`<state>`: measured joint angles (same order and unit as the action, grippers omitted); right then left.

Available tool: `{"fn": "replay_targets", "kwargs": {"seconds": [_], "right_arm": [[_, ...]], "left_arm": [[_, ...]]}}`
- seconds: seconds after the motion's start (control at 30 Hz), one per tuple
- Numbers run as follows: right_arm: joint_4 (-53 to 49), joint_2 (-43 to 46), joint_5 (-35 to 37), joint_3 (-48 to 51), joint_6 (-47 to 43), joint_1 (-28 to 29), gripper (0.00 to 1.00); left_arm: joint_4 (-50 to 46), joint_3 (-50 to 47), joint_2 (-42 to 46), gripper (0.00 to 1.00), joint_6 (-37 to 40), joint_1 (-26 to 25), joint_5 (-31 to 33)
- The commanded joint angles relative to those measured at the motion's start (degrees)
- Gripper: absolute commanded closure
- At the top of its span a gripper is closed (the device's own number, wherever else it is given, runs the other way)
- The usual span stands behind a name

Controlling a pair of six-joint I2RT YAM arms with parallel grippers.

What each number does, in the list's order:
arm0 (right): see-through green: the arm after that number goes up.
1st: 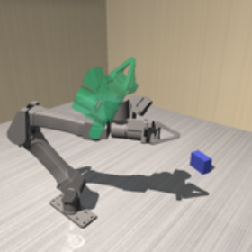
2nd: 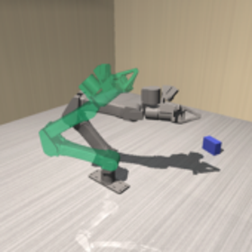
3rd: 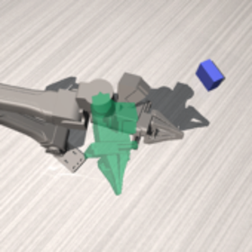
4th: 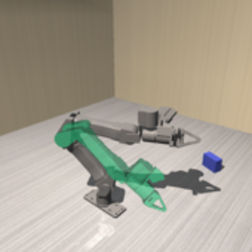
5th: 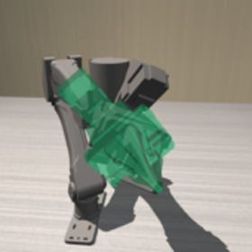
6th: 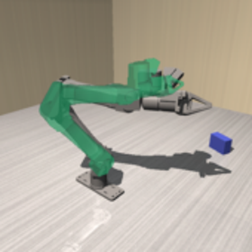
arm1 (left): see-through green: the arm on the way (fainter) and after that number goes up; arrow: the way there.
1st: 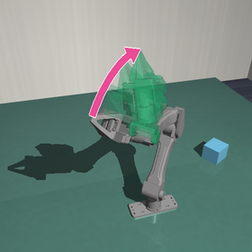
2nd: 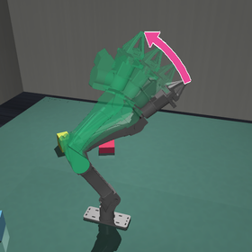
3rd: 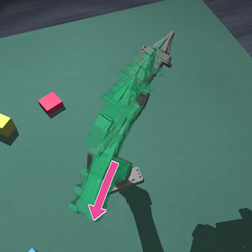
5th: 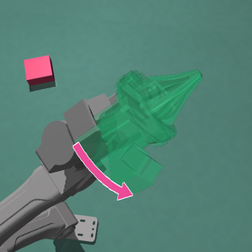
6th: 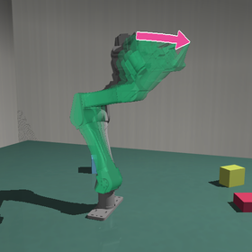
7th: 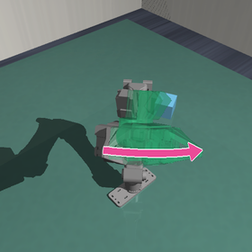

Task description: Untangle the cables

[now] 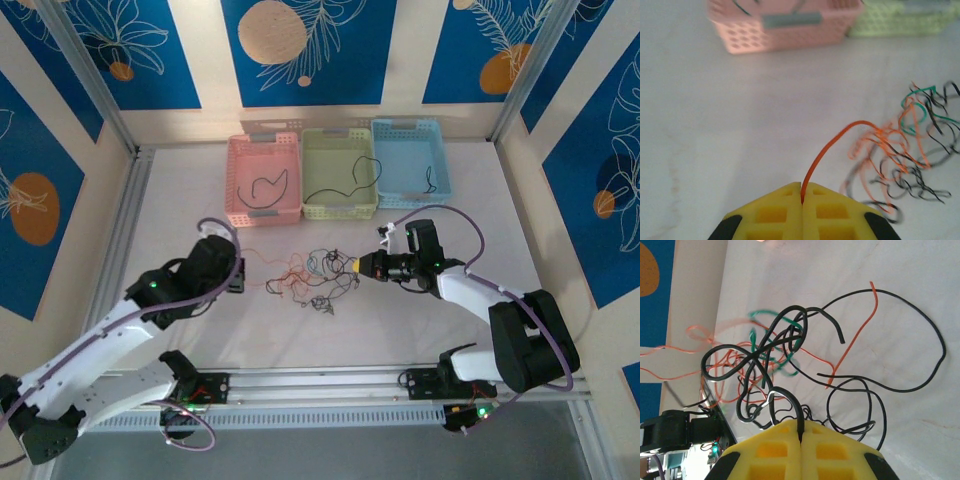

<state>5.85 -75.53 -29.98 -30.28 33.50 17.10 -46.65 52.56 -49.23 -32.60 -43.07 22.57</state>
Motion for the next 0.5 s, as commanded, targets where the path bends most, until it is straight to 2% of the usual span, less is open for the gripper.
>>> {"fn": "replay_targets", "kwargs": {"seconds": [0.0,0.17,0.37,0.47], "right_arm": [[0.24,0.99,-0.08,0.75,0.79,-0.59,1.00],[0.40,1.08,0.20,1.04,1.09,-0.80,1.00],[0.61,1.09,0.38,1.27,1.56,-1.02,1.00],[0.83,1.08,0.39,1.39,1.73,-1.28,1.00]], "left_arm": [[-11.81,4.41,2.20,1.00,1.23,1.75,8.35],[-16.42,9.05,4.32,1.00,2.34,2.89,12.51],[-22.53,15.78,6.79,1.00,4.06,3.97,21.80],[-23.51,19.10,7.57,1.00,5.34,4.39,24.41]]}}
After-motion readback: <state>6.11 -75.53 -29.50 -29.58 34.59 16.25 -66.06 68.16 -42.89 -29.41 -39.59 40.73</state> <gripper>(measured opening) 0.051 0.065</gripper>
